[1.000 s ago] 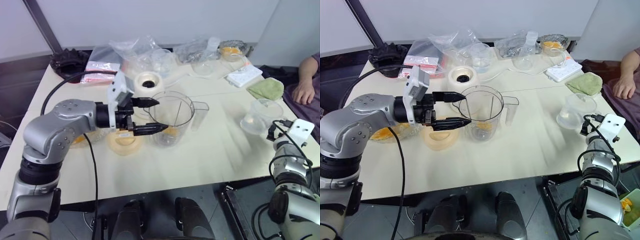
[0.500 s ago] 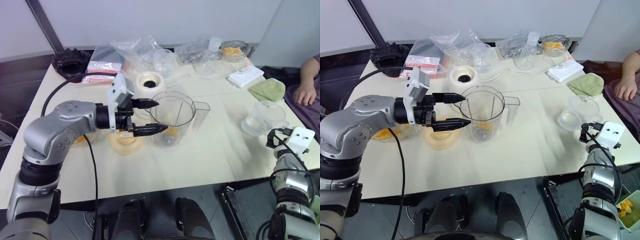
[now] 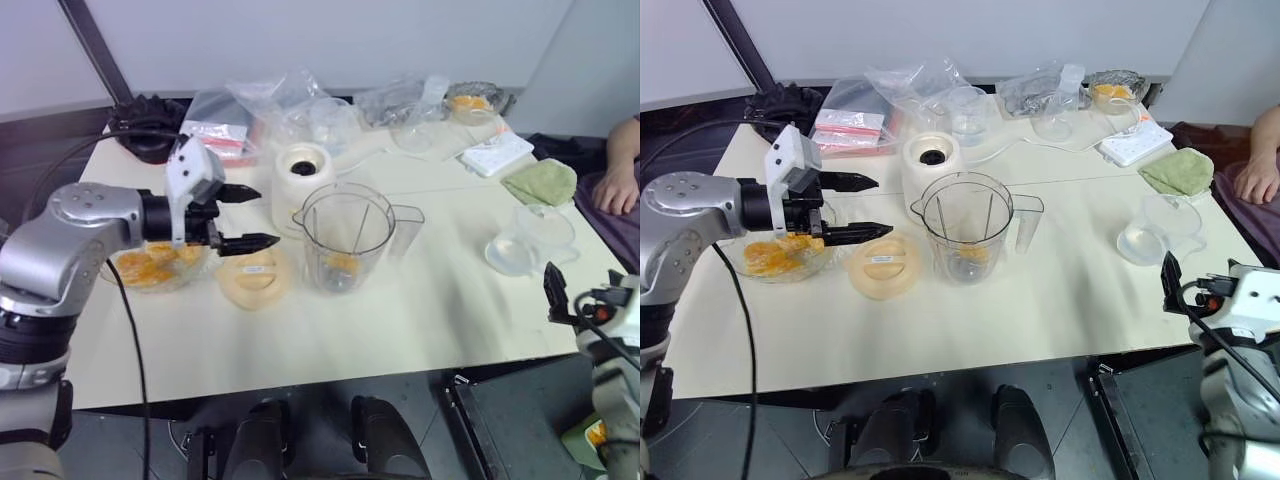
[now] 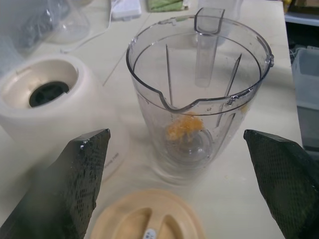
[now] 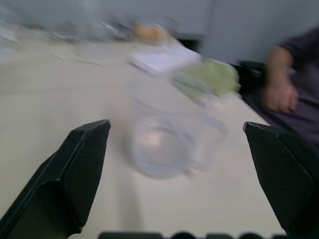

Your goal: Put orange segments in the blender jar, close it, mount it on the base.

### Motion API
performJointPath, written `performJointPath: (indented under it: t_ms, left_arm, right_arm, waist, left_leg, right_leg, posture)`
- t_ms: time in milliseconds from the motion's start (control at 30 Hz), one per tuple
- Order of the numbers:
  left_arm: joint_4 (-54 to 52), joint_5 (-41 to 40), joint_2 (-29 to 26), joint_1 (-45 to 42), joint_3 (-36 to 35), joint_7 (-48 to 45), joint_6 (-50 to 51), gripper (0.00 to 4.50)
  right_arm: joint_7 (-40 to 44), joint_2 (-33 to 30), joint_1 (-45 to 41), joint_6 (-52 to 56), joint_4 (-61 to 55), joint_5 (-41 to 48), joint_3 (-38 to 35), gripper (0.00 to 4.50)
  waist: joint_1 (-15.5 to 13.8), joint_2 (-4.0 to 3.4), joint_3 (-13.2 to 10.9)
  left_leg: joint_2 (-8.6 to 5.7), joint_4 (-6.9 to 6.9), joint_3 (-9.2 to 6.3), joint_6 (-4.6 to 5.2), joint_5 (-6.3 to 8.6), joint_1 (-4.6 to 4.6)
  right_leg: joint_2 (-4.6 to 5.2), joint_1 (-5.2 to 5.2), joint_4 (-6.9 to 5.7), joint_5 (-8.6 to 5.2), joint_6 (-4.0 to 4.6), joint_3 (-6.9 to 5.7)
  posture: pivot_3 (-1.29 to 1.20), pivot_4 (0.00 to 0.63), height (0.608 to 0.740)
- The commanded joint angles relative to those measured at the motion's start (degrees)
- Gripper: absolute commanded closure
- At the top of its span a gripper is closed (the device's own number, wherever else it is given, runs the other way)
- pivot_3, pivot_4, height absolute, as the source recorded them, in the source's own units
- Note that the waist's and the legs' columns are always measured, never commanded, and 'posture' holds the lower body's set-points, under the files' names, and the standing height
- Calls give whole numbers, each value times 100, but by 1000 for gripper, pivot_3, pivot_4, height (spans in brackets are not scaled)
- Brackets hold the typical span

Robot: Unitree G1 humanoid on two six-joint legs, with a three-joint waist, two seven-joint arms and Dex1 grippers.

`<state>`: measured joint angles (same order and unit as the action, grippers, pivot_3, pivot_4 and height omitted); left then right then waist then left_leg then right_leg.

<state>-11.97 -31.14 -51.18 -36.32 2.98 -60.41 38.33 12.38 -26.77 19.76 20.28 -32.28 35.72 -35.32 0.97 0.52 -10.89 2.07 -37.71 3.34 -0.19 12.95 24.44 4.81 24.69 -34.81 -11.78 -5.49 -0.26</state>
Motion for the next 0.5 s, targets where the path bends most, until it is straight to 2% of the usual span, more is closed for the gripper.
performJointPath:
  t_ms: [33, 133, 233, 400, 500]
  left_arm:
    - [584, 986, -11, -36, 737, -431, -987, 0]
    - [1358, 1595, 191, -258, 1241, -590, -1384, 0]
    - [2369, 2349, 432, -539, 1770, -794, -2063, 0]
    - [3935, 3057, 938, -1182, 2150, -1115, -3161, 0]
    - [4986, 3483, 1274, -1639, 2290, -1072, -3675, 0]
  right_arm:
    - [701, -298, 671, 410, -623, 969, -622, 26]
    - [1012, -457, 1114, 686, -878, 1551, -871, 26]
    - [1147, -564, 1386, 934, -1291, 2243, -945, 26]
    - [927, -825, 1513, 1166, -1811, 3029, -949, 26]
    - [816, -1016, 1437, 1205, -1905, 3103, -913, 26]
  waist:
    - [-63, -21, 13]
    - [-132, -17, 14]
    - [-176, -13, 14]
    - [-187, -6, 12]
    - [-206, 7, 11]
  left_leg:
    - [1, 1, 0, -2, 1, 1]
    - [1, 53, 3, -3, 2, 3]
    - [-8, 59, 9, 8, 5, 10]
    - [-24, 51, 18, 48, 10, 75]
    - [-27, 26, 21, 52, 11, 101]
  right_leg:
    - [0, -2, 15, 0, 0, -1]
    - [3, -12, 81, 11, 17, -6]
    - [16, -2, 75, 9, 13, -9]
    - [7, 43, 72, -2, -4, -15]
    - [4, 60, 67, 1, -7, -17]
  posture:
    - [0, 150, 740]
    - [0, 150, 740]
    - [0, 150, 740]
    - [0, 150, 740]
    - [0, 150, 740]
